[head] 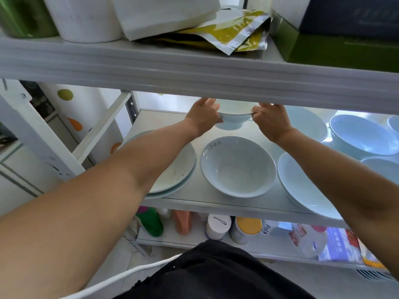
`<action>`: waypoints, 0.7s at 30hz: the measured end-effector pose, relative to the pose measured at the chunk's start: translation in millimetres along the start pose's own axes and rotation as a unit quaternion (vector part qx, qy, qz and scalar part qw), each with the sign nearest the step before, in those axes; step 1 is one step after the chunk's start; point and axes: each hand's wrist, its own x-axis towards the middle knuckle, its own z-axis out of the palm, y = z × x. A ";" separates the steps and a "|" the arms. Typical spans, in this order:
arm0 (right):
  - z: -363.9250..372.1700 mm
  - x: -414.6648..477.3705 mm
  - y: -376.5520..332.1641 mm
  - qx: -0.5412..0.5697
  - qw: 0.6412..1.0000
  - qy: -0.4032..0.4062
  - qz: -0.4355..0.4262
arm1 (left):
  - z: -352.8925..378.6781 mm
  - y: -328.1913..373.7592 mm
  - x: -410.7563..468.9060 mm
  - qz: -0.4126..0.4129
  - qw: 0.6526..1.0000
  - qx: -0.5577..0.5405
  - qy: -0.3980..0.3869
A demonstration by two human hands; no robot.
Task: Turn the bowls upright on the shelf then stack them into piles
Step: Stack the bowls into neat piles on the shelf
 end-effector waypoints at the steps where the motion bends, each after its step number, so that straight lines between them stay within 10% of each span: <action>1: -1.5 -4.5 2.1 -0.008 1.000 0.010 -0.002 | -1.4 0.4 -2.2 0.010 1.000 -0.008 0.012; 8: -23.9 -54.2 2.5 -0.040 0.990 0.137 -0.001 | -5.2 7.8 -29.3 0.130 0.977 0.114 0.122; 21: -68.9 -132.6 -48.3 0.003 0.989 0.148 0.019 | -25.3 45.4 -123.5 0.147 0.967 0.020 0.205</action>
